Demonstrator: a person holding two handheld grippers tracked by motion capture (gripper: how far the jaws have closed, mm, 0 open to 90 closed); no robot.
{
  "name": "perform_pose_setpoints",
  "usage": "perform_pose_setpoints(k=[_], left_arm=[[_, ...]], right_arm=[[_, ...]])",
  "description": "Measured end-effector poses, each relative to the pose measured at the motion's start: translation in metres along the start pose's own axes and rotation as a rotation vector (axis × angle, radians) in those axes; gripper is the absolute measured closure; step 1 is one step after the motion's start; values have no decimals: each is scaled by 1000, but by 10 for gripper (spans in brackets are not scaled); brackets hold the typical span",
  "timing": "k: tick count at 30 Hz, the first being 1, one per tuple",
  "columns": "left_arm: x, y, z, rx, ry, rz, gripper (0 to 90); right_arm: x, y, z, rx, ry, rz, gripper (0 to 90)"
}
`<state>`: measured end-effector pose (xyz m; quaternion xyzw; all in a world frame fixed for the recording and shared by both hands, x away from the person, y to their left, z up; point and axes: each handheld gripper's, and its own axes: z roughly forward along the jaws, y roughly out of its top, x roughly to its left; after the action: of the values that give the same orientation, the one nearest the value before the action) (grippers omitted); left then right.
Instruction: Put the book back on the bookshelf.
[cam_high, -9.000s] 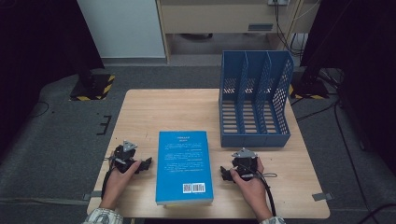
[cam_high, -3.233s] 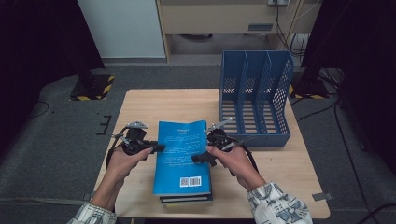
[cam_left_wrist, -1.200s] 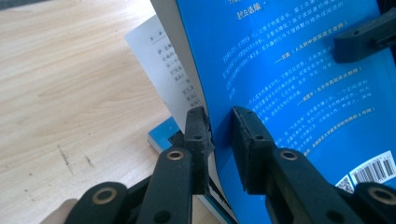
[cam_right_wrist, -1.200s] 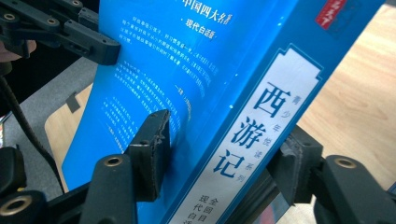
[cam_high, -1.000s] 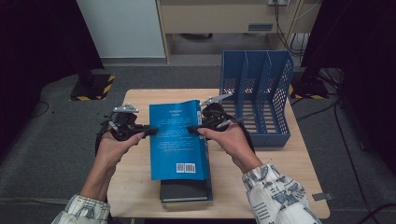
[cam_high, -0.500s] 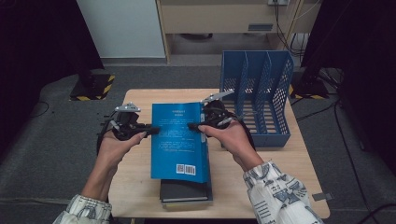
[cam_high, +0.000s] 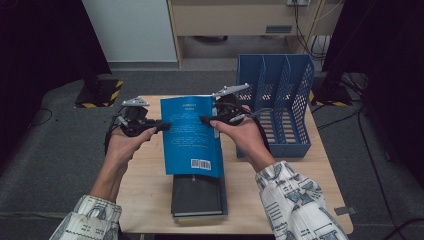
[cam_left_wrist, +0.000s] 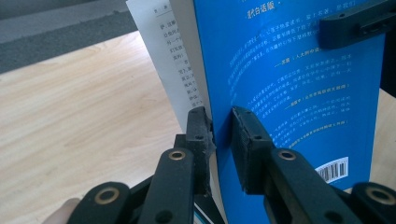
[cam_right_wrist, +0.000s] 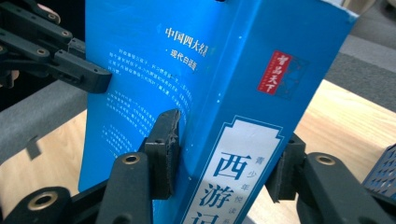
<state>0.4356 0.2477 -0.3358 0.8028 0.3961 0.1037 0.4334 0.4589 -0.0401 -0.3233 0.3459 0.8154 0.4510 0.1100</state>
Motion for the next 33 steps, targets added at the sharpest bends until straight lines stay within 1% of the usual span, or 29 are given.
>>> perform_pose_setpoints(k=[2, 4, 5, 6, 8, 9, 11, 13, 14, 17, 18, 19, 20, 23, 25, 26, 28, 31, 32, 33], left_arm=[[1, -2, 0, -1, -9, -4, 770], [0, -3, -1, -1, -8, 0, 770], [-1, -4, -1, -1, -4, 3, 770], [-6, -6, -4, -6, 10, 17, 770], [-9, -7, -6, -8, 15, 23, 770], [-11, -8, -8, -8, 21, 33, 770], [-14, -11, -12, -7, 23, 37, 771], [-17, -12, -14, -8, 28, 39, 771], [-17, -13, -15, -8, 28, 43, 771], [-17, -13, -15, -9, 28, 42, 771], [-16, -13, -14, -10, 27, 37, 771], [-16, -13, -14, -10, 27, 37, 771], [-15, -12, -14, -10, 25, 31, 771], [-11, -8, -10, -5, 21, 27, 771], [-9, -3, -9, -16, 27, 36, 771], [-9, -1, -9, -26, 36, 47, 772], [-8, 1, -9, -31, 42, 54, 772], [-6, 1, -9, -23, 35, 53, 772], [-6, -1, -10, -27, 33, 52, 771], [-8, -3, -12, -33, 32, 58, 771]], right_arm=[[-1, -1, 0, -7, 0, 3, 538], [0, -2, 0, -8, 2, -2, 538], [1, -3, -1, -7, 1, -8, 538], [2, -4, -2, -9, 3, -19, 539], [3, -5, -4, -10, 5, -20, 539], [5, -5, -5, -10, 8, -25, 539], [9, -6, -10, -12, 19, -46, 539], [11, -6, -12, -11, 20, -54, 537], [14, -4, -12, -7, 16, -68, 534], [14, -2, -11, -8, 18, -71, 537], [13, -1, -10, -12, 17, -59, 553], [13, -1, -10, -12, 17, -59, 553], [11, 0, -9, -14, 21, -38, 561], [9, 1, -7, -21, 17, -36, 563], [6, 1, -6, -34, 13, -29, 565], [6, 2, -7, -47, 8, -26, 567], [4, 3, -7, -72, 0, -28, 574], [5, 3, -8, -79, -4, -39, 576], [8, 2, -10, -79, 2, -58, 575], [8, 2, -10, -79, 2, -58, 575]])
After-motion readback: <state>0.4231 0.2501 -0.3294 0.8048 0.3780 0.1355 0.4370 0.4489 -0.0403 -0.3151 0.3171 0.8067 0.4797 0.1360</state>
